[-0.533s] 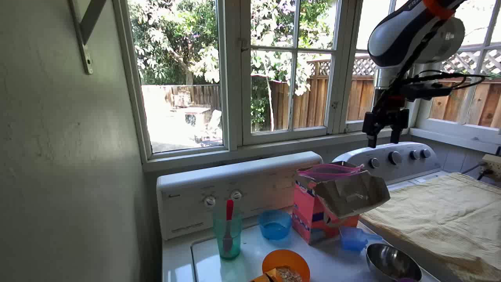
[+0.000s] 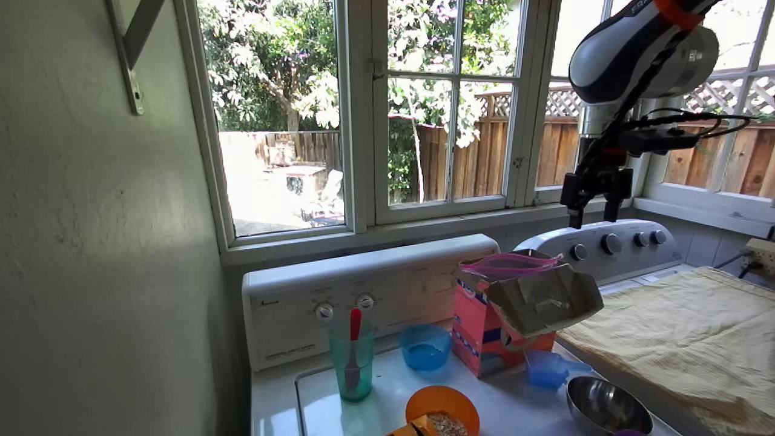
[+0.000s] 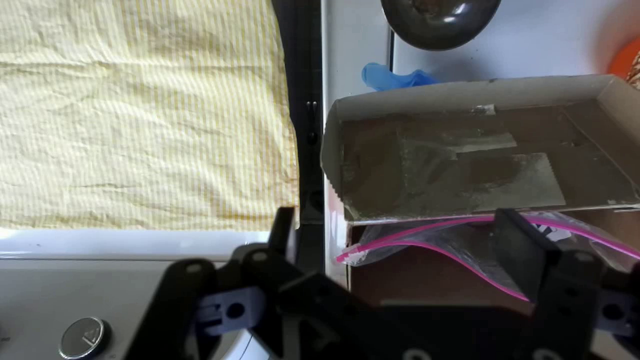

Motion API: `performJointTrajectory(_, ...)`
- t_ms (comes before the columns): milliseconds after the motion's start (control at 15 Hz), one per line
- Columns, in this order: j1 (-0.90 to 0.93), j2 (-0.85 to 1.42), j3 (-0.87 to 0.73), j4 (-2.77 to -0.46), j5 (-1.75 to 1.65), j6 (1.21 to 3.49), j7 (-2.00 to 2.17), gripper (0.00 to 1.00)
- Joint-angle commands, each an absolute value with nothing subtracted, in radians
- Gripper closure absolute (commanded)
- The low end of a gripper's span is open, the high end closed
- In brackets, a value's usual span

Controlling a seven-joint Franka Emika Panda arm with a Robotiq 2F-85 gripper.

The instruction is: Partially open the window

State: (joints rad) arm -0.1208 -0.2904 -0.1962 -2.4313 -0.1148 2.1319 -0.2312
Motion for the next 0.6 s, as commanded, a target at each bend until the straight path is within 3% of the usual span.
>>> performJointTrajectory(0,-0.128,-0.29,-0.189,-2.43,-0.112,2.13,-0.233,0.0)
performJointTrajectory(533,-0.113,-0.267,-0.179,-2.394,-0.096,2.159,-0.228,0.0)
